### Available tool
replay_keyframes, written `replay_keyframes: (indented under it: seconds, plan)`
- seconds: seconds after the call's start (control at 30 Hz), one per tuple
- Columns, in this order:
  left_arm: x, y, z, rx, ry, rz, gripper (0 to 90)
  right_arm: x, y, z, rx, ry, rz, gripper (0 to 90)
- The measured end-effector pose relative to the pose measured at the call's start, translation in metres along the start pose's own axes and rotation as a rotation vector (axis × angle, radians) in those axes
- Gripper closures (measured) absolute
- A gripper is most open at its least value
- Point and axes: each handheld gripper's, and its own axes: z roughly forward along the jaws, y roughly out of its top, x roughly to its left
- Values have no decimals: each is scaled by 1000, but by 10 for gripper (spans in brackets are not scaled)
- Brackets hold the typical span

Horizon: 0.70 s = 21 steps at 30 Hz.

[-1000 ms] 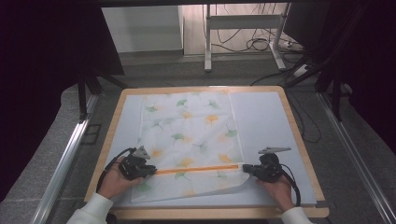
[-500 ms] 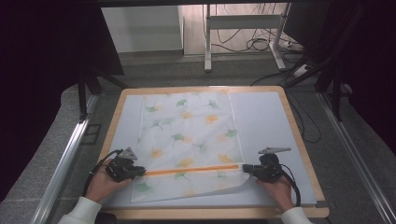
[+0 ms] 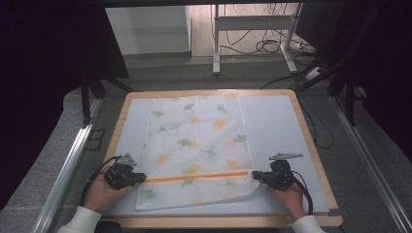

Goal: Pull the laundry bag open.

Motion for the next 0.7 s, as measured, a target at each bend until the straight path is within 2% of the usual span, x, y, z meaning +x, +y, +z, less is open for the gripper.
replay_keyframes:
  seconds: [0.33,0.4,0.5,0.6,0.7]
  plan:
    - [-2,-3,0,-47,12,-28,834,1,-1,-1,-8,-7,-6,896]
    - [-3,-3,-2,-76,39,-28,790,1,-1,-1,-11,-8,-14,896]
    - [-5,-1,-5,-138,52,-64,708,1,-2,-3,-17,-4,-20,892]
    - [-7,1,-8,-193,58,-95,650,1,-2,-8,-55,4,-31,827]
    - [-9,5,-10,-234,86,-114,601,2,0,-13,-91,5,-51,765]
